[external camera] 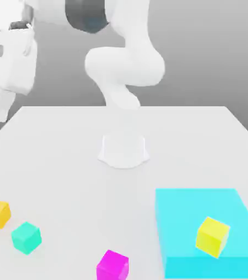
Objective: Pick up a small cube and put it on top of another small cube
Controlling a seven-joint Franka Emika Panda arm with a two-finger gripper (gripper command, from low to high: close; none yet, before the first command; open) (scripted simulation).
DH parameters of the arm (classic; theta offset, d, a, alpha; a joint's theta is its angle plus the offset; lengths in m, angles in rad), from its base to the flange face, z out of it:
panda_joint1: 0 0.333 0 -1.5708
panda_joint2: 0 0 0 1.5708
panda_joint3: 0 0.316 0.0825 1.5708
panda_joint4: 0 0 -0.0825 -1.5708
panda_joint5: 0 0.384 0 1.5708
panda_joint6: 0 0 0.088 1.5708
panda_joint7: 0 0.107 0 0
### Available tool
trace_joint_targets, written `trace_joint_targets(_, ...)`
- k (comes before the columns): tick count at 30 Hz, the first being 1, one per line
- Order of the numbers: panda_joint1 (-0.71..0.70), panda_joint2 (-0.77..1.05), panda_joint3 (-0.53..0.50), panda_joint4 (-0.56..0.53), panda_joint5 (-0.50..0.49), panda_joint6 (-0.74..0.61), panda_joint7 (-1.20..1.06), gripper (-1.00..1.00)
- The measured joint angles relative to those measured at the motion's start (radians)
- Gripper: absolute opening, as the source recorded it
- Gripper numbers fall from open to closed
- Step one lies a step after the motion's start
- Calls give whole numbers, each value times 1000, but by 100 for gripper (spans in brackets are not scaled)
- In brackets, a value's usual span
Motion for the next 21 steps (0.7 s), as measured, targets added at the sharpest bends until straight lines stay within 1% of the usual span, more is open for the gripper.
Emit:
trace_joint_targets(5, -96, 167, -58, -38, 24, 76, 130, 0)
trace_joint_targets(8, -149, 266, -81, -61, 78, 123, 179, 0)
trace_joint_targets(10, -177, 332, -88, -77, 132, 154, 199, 0)
trace_joint_targets(13, -219, 431, -85, -89, 225, 207, 202, 0)
trace_joint_targets(17, -260, 576, -44, -65, 273, 317, 179, 0)
trace_joint_targets(18, -266, 603, -38, -60, 277, 338, 175, -100)
trace_joint_targets(21, -266, 603, -37, -60, 277, 339, 175, -100)
